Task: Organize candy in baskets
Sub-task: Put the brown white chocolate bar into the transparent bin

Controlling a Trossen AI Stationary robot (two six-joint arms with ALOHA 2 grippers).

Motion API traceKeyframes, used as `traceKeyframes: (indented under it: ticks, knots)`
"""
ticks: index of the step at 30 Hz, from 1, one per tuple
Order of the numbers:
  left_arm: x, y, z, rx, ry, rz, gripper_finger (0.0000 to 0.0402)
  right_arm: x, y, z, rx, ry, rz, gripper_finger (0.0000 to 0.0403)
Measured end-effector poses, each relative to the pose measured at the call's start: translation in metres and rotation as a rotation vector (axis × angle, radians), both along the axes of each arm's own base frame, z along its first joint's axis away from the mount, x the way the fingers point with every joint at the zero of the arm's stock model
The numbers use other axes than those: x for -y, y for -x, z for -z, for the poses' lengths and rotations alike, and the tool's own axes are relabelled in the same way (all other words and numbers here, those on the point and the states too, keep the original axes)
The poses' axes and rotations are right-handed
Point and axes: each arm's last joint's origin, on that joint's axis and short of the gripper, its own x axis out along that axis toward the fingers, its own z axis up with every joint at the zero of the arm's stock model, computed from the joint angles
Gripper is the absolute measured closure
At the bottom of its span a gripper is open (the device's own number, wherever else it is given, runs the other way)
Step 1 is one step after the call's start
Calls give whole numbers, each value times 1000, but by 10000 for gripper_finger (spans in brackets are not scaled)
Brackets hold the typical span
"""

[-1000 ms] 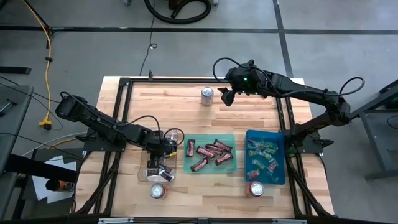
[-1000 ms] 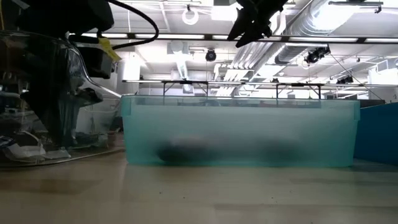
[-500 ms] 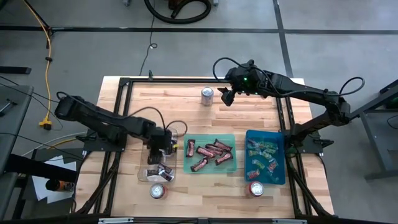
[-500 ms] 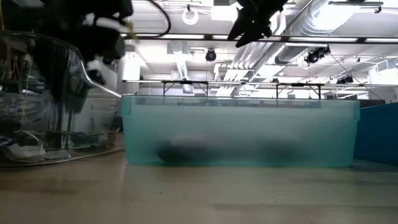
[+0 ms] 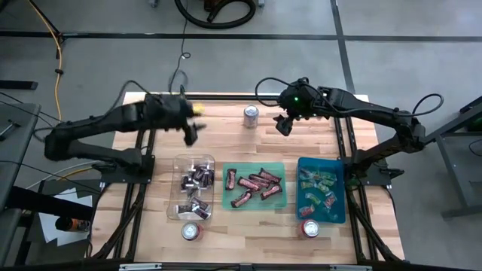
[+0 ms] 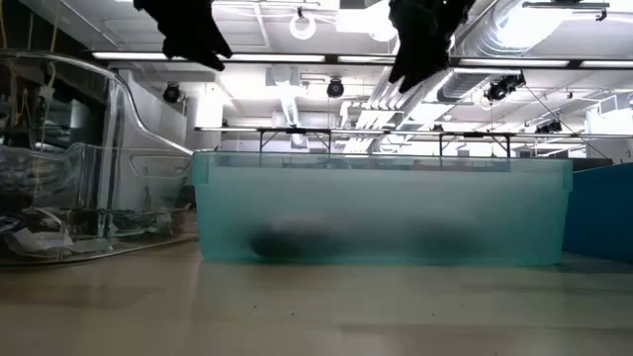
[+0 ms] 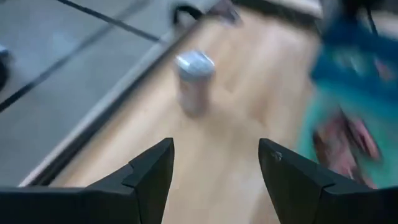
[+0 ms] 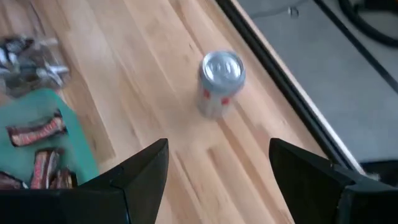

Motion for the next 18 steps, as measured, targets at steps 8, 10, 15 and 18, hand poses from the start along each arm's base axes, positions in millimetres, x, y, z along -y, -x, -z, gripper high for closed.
traceKeyframes:
  ticks: [8, 10, 15, 18]
  knots:
    - [-39, 18, 41, 167, 156, -136, 181, 13, 16, 18, -118, 10, 269, 130]
    - [-40, 21, 55, 152, 215, -139, 181, 19, 26, 38, -155, -28, 370, 130]
    - [-38, 22, 73, 136, 301, -118, 181, 31, 61, 99, -208, -191, 711, 130]
    - [-37, 22, 75, 128, 305, -114, 181, 46, 82, 125, -173, -260, 921, 130]
